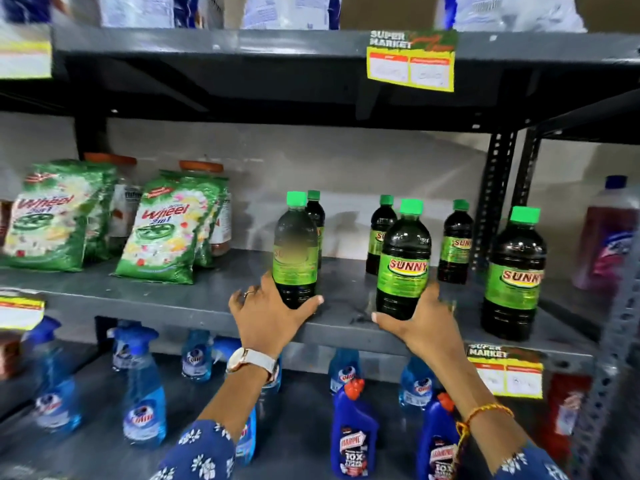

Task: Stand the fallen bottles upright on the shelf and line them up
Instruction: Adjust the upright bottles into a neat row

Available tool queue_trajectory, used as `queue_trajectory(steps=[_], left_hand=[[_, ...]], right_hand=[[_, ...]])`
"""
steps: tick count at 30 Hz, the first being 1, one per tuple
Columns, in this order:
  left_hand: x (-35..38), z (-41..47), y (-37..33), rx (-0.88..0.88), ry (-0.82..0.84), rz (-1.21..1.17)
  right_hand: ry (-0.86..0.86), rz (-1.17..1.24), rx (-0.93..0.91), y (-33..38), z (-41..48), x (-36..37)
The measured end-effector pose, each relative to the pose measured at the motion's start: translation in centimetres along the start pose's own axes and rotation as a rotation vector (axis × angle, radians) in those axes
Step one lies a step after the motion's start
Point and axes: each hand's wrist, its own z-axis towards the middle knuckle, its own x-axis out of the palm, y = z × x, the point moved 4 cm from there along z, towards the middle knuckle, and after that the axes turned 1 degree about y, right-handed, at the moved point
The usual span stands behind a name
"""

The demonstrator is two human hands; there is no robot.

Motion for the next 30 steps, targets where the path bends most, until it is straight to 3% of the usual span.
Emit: queue_trajectory(steps=[10, 25, 28, 30], left_hand=[[0.2, 0.1, -0.1, -0.023, -0.043, -0.012], [-0.3, -0.3, -0.3, -0.077, 0.082, -0.084], [-1.1, -1.5, -1.0, -0.050, -0.017, -0.168], [-1.7, -2.9, -2.1, 0.052, -0.149, -0.236]], right_hand=[[-0.027, -0.062, -0.009, -0.3, 0.4, 0.2], [0.020, -0.045, -0.001, -0.4, 0.3, 0.3], [0.061, 0.091, -0.051, -0.3, -0.3, -0.3], [-0.018, 0.275, -0.133, -0.4, -1.2, -1.7]])
